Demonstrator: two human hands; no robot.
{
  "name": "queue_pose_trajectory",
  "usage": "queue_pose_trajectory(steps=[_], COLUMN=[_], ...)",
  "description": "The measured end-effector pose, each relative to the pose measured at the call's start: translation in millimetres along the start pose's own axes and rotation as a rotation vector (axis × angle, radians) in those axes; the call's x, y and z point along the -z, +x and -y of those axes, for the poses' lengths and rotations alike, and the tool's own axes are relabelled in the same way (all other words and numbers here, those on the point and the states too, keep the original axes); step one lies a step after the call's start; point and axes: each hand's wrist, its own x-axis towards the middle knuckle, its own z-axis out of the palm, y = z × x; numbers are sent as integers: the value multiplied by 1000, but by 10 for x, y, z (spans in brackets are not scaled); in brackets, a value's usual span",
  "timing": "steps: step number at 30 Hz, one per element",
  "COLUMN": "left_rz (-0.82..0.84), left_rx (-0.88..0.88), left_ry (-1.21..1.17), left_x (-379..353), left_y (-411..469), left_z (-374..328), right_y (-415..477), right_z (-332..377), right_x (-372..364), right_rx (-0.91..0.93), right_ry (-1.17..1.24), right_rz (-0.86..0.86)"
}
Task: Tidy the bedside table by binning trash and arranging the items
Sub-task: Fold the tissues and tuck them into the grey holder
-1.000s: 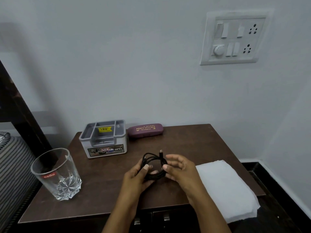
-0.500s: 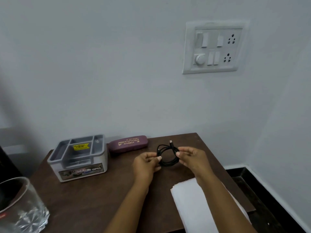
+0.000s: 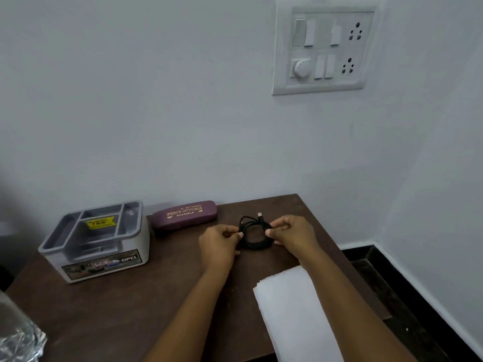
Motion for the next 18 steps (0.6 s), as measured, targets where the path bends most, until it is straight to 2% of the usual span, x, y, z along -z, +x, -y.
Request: queue_pose_trajectory(steps=[4, 6, 7, 9, 10, 11, 12, 14, 16, 18], left_rz=[-23, -23, 31, 258, 358, 469, 544, 577, 635, 617], left_rx=[-30, -189, -326, -621, -738, -779, -806, -792, -710, -699], left_ry=[-11, 65, 107, 256, 422, 571, 709, 831, 906, 953], left_x=[135, 283, 337, 367, 328, 269, 218, 201, 314, 459], left_y=[-120, -302, -456, -863, -1042, -1168, -1250, -1299, -1281, -1228], left_z=[-33, -11, 8, 12, 53, 130, 187, 262, 240, 285], right_y=[-206, -524, -737, -1141, -1272, -1364, -1425, -1456, -1458, -1458], right_z=[55, -4, -62, -245, -371, -502, -606, -731, -746, -712], right_x=[115, 293, 391, 556, 595, 617, 619, 567, 477, 349], right_rx=[84, 226, 294, 373, 395, 427, 440, 371, 374, 379], right_ry=[-115, -181, -193, -253, -365, -541, -696, -856, -865, -867], right_rz=[-62, -141, -161, -142, -128, -115, -76, 8, -38, -45])
